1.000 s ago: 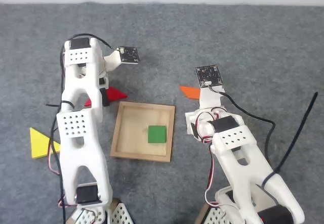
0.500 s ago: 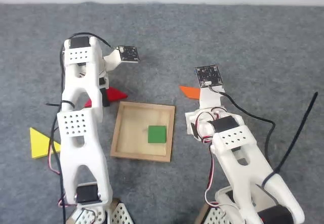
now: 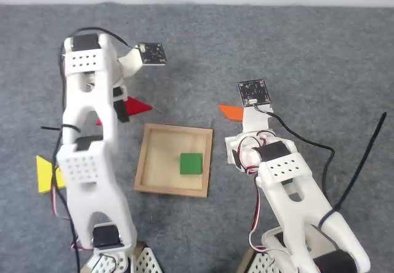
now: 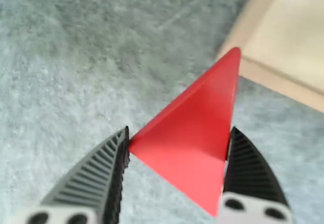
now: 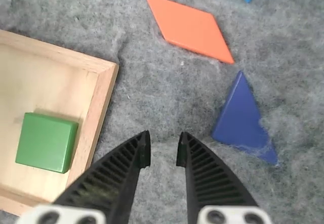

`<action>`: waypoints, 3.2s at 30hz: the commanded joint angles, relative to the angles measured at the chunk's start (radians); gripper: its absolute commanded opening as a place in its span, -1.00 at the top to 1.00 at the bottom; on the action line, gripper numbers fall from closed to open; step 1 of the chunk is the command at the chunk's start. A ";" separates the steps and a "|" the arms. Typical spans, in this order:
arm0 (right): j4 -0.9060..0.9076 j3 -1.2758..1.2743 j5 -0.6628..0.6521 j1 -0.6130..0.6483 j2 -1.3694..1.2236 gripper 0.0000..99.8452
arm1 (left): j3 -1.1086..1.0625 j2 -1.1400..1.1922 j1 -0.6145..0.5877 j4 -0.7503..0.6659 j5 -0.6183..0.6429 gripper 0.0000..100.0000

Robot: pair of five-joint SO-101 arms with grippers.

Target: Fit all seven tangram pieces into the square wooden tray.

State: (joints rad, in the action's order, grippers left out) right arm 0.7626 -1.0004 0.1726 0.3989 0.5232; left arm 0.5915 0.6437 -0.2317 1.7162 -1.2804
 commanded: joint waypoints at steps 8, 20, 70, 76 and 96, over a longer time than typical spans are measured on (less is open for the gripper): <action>0.004 0.011 -0.023 -0.038 0.101 0.78 | -0.578 -0.489 0.184 0.034 -0.387 0.60; 0.010 -0.071 -0.023 -0.131 0.320 0.78 | -1.171 -0.721 0.473 -0.341 -0.473 0.60; 0.240 0.012 -0.310 0.383 0.318 0.99 | -1.862 -1.932 -0.210 -0.434 0.749 0.89; 0.298 0.092 -0.305 0.484 0.199 0.99 | -1.894 -1.895 -0.141 -0.448 0.704 0.91; 0.148 0.075 -0.236 0.564 -0.076 0.99 | -1.788 -1.283 0.123 -0.764 1.092 0.91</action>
State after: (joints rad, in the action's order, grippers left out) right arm 0.9682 -0.9129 -0.1051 0.9574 0.4404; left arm -1.2528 -0.6897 -0.1135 1.0073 -0.2754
